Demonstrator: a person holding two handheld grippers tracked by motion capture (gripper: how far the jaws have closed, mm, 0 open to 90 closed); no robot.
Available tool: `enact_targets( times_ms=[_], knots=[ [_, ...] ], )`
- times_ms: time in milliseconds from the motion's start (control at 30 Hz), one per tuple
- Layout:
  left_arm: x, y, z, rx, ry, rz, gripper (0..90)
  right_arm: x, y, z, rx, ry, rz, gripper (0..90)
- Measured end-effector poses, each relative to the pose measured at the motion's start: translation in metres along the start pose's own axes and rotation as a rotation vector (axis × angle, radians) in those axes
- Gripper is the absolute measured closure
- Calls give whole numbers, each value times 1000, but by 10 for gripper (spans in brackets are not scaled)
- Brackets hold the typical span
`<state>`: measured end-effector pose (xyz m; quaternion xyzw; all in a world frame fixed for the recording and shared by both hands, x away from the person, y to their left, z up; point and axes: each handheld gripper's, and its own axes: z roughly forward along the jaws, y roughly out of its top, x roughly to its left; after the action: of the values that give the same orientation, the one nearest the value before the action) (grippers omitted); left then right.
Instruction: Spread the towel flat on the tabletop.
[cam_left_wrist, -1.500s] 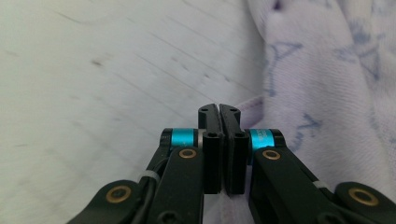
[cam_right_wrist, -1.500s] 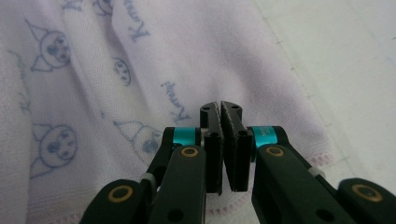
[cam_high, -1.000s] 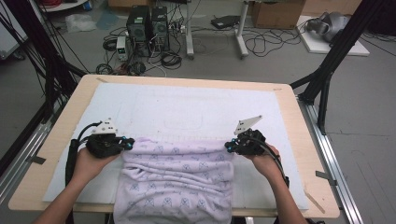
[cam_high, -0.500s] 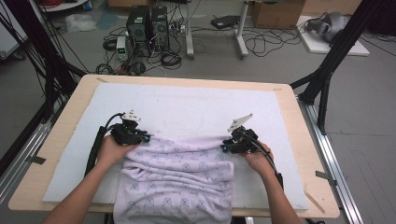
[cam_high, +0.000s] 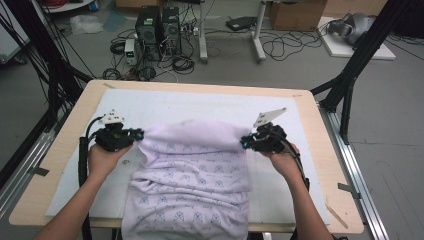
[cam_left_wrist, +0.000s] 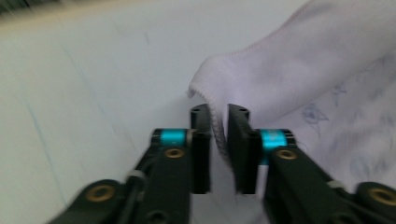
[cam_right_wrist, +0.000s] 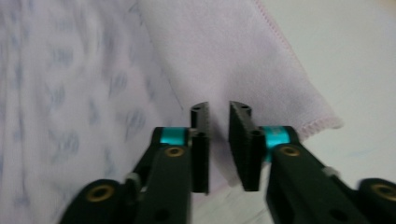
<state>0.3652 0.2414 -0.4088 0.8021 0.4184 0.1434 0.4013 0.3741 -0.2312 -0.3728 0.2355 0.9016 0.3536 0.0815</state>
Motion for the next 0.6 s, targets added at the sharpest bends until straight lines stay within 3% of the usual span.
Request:
enact_targets(
  times_ms=[33, 67, 167, 233, 333, 400, 467, 567, 600],
  knots=[
    [1, -4, 3, 9, 9, -7, 651, 3, -4, 10, 53, -21, -10, 674],
    [1, -7, 6, 2, 14, -19, 622, 3, -7, 14, 70, -16, -8, 670],
    [-1, -4, 11, -30, 40, 10, 579, -1, -11, 23, 61, -28, 18, 609],
    [-1, 1, 16, -39, 24, 2, 579, -6, -11, 24, 36, -38, 17, 605],
    [-3, 7, 32, 9, 12, 10, 550, -15, -15, 30, 42, -45, 53, 548],
    [-5, 6, 42, 22, 17, 12, 534, -18, -19, 40, 100, -35, 72, 531],
    [-4, 3, 50, 65, 2, 20, 616, -17, -20, 47, 120, -31, 65, 546],
    [-6, 3, 51, 61, -10, 53, 841, -17, -22, 53, 105, 5, 69, 730],
    [-7, 4, 49, 59, -4, 74, 847, -17, -22, 52, 103, 22, 61, 804]
  ],
)
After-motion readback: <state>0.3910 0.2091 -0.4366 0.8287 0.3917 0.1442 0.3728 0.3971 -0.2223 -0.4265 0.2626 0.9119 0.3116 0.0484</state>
